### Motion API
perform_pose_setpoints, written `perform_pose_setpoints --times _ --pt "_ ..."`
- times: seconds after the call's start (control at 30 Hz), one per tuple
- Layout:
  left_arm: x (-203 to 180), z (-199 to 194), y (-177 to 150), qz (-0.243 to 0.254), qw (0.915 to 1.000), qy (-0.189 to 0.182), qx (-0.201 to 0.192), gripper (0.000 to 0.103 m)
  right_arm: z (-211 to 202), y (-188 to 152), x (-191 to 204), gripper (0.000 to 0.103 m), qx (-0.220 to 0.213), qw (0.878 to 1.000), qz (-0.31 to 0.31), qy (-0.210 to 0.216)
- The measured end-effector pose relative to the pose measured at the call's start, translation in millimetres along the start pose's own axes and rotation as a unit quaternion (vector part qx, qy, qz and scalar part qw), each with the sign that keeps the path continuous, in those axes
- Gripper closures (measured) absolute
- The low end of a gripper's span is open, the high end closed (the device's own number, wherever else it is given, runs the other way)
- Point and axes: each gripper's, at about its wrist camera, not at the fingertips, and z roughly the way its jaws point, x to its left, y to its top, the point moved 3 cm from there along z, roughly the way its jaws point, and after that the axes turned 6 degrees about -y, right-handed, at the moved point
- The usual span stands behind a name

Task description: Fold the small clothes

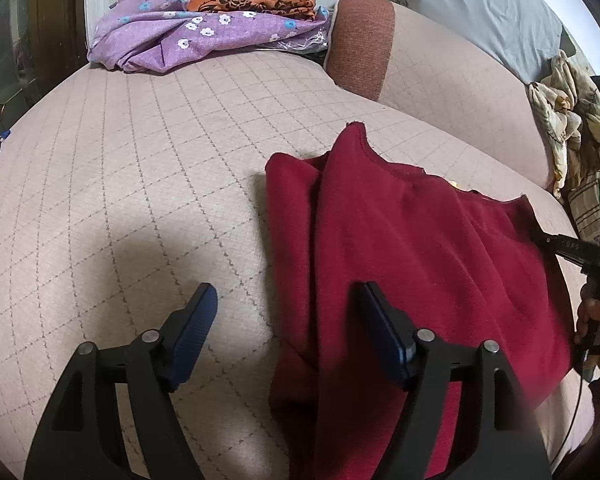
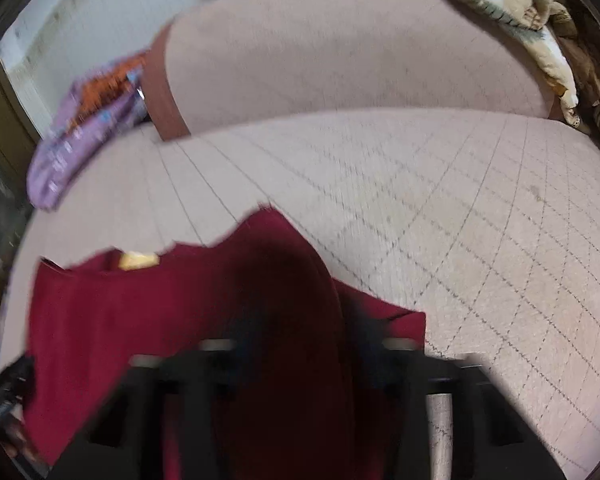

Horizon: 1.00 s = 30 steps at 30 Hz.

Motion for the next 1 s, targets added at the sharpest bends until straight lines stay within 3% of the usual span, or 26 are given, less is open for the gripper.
perform_pose_setpoints --times 0.1,0.23,0.4,0.5,0.67,0.8,0.87,1.0 --pt "4 3 1 -0.007 1.0000 0.000 0.004 0.022 5 -3 -5 0.096 -0.013 1.000 -0.001 -0.025" --pt "7 2 1 -0.017 0.9998 -0.006 0.007 0.020 -2 -3 -4 0.095 -0.013 1.000 0.005 -0.022" --pt "4 1 -2 -0.017 0.9998 -0.004 0.005 0.020 -48 -9 -7 0.072 -0.028 1.000 0.013 0.005" --pt "3 1 -2 -0.017 0.9998 -0.005 0.007 0.020 -74 -27 -4 0.066 -0.042 0.999 -0.009 0.030" --pt "4 -2 -3 -0.022 0.9996 -0.013 0.011 0.020 -43 -64 2 0.067 0.026 0.998 -0.050 0.022" --pt "4 -17 -9 -0.035 0.9986 -0.034 0.022 0.020 -56 -57 1 0.064 0.015 0.999 -0.024 0.021" --pt "2 -23 -11 -0.043 0.9979 -0.040 0.027 0.020 -74 -52 12 0.064 0.001 0.999 -0.025 0.034" --pt "-6 -39 -17 -0.040 0.9979 -0.039 0.033 0.020 -100 -46 56 0.050 -0.010 0.993 -0.065 0.095"
